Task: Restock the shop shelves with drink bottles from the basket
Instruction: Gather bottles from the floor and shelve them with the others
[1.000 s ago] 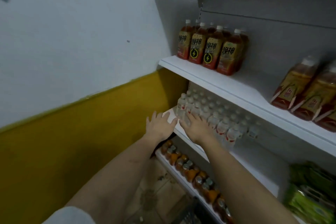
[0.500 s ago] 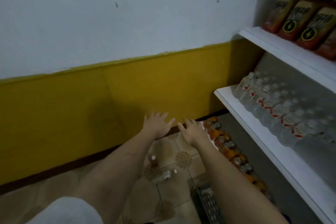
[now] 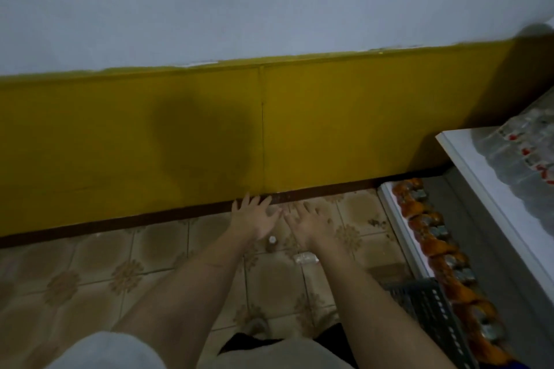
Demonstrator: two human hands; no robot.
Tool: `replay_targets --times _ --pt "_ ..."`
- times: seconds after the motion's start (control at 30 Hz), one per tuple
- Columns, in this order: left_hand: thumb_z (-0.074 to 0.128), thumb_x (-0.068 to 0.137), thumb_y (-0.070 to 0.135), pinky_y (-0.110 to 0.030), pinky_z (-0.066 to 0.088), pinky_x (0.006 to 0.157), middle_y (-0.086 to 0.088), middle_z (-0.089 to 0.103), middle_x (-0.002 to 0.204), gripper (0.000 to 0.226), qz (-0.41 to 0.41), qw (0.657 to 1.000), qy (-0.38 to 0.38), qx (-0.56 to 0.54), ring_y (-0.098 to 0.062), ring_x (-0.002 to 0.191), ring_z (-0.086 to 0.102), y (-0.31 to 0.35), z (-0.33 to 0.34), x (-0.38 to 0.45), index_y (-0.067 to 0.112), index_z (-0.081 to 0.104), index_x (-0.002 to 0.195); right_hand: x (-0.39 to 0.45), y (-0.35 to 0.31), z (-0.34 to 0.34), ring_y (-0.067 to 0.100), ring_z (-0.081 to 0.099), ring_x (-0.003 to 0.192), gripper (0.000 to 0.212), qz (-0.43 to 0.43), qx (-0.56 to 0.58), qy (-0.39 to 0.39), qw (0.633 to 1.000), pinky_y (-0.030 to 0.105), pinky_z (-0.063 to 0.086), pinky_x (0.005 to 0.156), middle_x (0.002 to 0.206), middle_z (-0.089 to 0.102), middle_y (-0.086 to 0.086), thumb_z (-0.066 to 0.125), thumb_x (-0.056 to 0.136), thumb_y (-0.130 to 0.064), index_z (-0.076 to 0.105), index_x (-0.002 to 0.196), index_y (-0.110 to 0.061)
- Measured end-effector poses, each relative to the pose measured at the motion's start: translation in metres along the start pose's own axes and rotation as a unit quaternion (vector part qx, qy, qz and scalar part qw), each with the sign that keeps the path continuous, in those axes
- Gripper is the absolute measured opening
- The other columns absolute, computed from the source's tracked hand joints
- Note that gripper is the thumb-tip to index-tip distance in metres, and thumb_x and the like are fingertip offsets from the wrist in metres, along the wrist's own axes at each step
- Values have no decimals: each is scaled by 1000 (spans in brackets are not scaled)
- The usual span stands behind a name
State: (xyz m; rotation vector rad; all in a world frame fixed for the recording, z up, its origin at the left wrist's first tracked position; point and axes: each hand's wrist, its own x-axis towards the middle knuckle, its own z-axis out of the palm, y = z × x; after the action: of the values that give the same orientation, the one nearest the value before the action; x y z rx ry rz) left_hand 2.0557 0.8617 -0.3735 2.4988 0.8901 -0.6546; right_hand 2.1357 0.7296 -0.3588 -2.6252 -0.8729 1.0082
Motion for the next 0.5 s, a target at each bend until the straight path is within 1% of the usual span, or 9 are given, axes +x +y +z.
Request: replay_targets --times 0.03,0.07,0.13,0.23,0.33,0.4,0.43,0.5 --pt "15 99 66 -54 3 123 2 18 166 69 4 1000 2 0 -26 154 3 -1 3 3 31 18 158 3 5 2 34 13 151 74 6 -2 2 1000 57 15 119 164 14 0 12 97 -65 17 158 -25" --pt "16 100 65 -54 4 123 2 19 166 68 10 1000 7 -2 -26 154 4 -1 5 6 31 19 158 7 9 4 34 12 151 72 18 3 0 1000 58 16 119 164 15 -2 14 97 -64 16 158 -26" --pt "19 100 64 -52 4 122 0 19 166 68 19 1000 1 -11 -25 154 3 3 10 12 29 19 158 18 20 12 33 15 150 66 29 22 -5 999 57 18 118 165 16 0 21 99 -60 19 157 -27" --pt "22 100 64 -49 4 122 -2 15 167 70 19 999 -27 -18 -25 154 1 8 22 26 26 19 159 33 39 22 34 21 146 70 32 14 -26 999 60 23 115 164 17 4 16 96 -63 22 155 -25" --pt "26 102 59 -51 4 123 -6 14 167 67 8 998 -66 -13 -29 154 3 12 33 52 24 21 158 53 54 23 35 31 141 64 39 23 -36 998 55 31 111 160 25 6 28 101 -56 24 155 -23" --pt "26 105 52 -52 6 122 -10 10 167 62 15 995 -102 9 -31 154 3 16 41 68 21 21 159 72 66 29 37 34 139 66 34 54 -55 996 56 32 110 159 28 10 33 100 -56 22 155 -22" --pt "26 106 52 -52 7 121 -10 9 167 62 13 994 -107 3 -32 154 3 17 45 74 21 19 159 81 70 33 37 35 139 66 27 74 -65 995 55 33 110 158 29 11 35 100 -55 22 156 -21" --pt "30 103 56 -51 11 120 -6 14 166 65 -23 994 -109 -21 -29 154 6 15 59 92 25 16 159 104 80 45 37 37 138 64 29 118 -93 988 53 36 109 157 32 11 42 100 -50 26 155 -20"
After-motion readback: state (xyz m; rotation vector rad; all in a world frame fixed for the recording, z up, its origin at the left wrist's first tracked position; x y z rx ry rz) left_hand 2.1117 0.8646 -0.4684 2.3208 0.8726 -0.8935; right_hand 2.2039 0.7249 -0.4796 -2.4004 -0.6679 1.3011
